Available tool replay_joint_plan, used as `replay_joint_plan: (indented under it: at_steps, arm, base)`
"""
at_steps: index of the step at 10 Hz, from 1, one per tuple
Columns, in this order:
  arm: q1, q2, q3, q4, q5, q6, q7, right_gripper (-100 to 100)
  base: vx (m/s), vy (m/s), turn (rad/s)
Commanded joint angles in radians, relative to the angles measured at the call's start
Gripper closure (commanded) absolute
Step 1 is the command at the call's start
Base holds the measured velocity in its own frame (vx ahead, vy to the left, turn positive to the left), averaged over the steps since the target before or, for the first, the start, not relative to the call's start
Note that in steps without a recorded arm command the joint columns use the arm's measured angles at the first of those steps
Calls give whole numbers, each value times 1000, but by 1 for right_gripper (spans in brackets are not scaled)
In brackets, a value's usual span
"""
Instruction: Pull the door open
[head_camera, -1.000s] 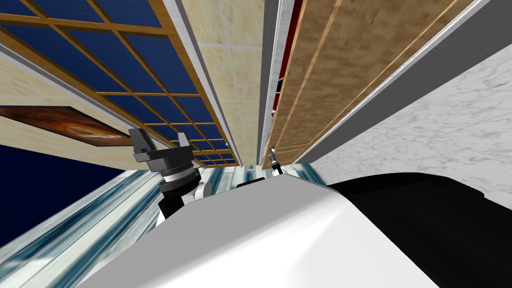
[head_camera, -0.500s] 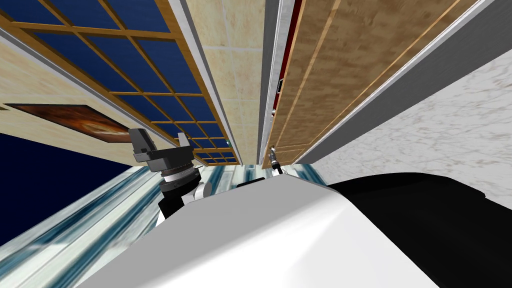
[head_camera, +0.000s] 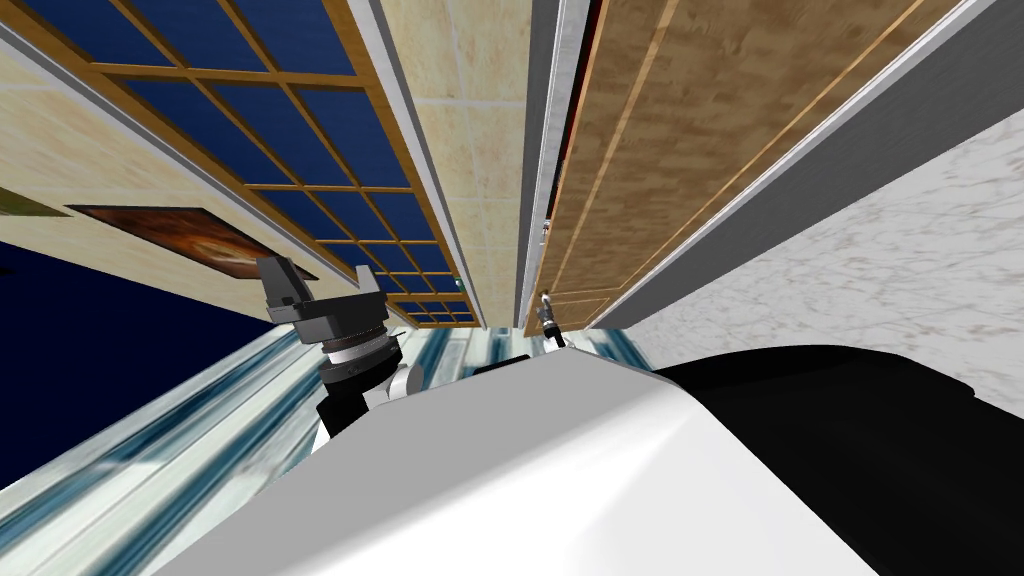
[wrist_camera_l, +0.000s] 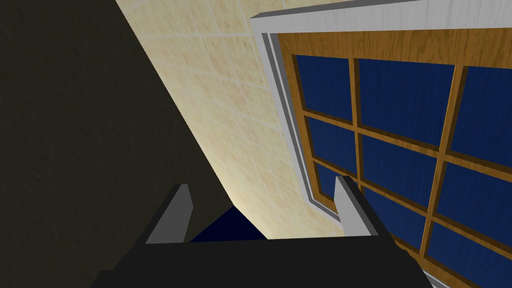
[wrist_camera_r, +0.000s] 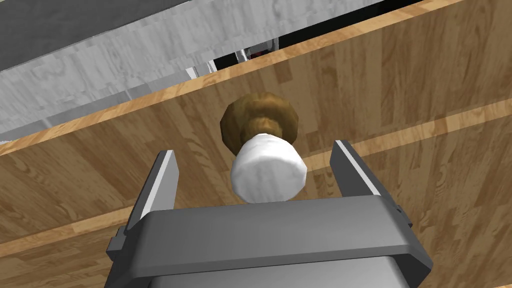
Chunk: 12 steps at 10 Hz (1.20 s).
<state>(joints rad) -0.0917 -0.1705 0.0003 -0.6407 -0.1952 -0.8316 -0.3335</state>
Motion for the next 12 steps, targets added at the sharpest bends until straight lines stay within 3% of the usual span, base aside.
replay_joint_plan:
  at_steps: [1,7,9,12]
  arm:
    - [-3,-1,8,2,-24,-1,-50,-100]
    - [-9,-6,30,4,-88,-3,-179,-100]
    - [-13,-9,45,5,-131,-4,-245,-100]
    - [-16,-11,52,5,-153,-5,-303,-100]
  base:
    - [-48,-14,63]
    - [-55,-22,51]
    - [-60,-25,85]
    - [-52,-23,36]
